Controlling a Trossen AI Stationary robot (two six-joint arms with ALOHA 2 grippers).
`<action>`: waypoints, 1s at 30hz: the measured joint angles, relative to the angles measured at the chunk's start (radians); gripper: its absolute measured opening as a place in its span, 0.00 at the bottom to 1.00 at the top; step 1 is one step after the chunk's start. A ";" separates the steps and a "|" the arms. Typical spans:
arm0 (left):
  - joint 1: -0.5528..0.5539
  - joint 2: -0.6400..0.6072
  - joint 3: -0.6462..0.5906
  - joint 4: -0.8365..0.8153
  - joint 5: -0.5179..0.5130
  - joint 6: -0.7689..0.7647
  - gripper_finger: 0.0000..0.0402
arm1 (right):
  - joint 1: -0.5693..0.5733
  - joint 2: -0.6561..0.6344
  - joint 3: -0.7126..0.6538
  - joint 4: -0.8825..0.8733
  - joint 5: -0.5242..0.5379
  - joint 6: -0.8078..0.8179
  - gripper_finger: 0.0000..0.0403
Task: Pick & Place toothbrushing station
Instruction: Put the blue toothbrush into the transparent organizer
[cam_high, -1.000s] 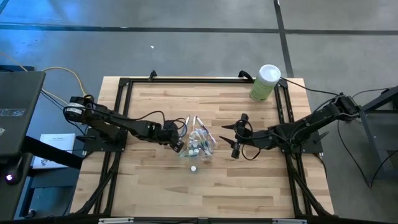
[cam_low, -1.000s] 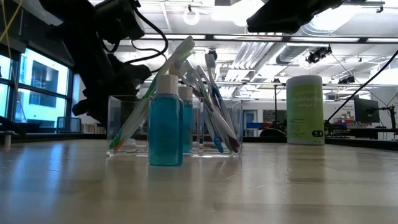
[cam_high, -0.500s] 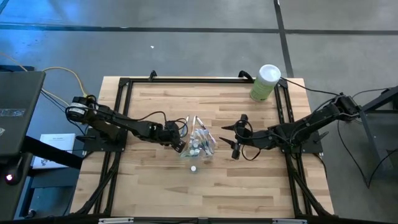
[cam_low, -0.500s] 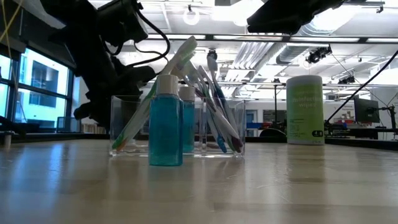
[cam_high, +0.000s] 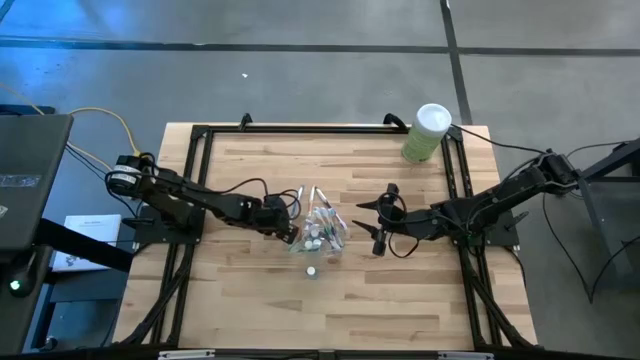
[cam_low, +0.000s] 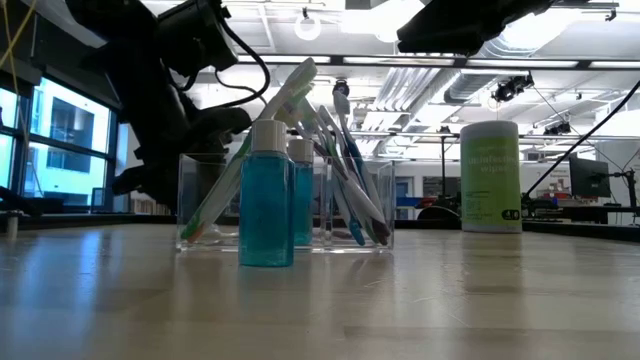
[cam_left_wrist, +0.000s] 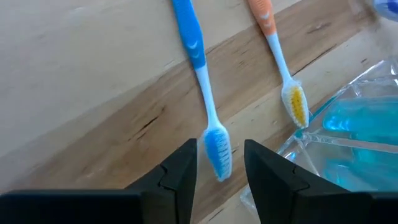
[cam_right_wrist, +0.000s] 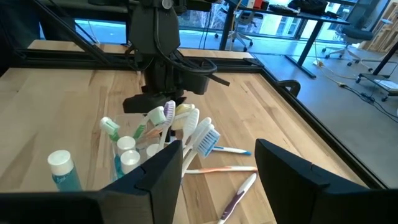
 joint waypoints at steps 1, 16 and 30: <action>0.006 0.000 0.000 0.000 0.012 -0.010 0.31 | 0.000 0.000 0.000 0.000 0.000 0.000 0.48; 0.046 -0.011 -0.003 0.051 0.036 -0.057 0.31 | 0.000 0.000 0.000 0.000 0.000 -0.003 0.48; 0.079 -0.011 -0.002 0.049 0.049 -0.094 0.31 | 0.000 0.000 0.000 -0.002 -0.001 -0.004 0.48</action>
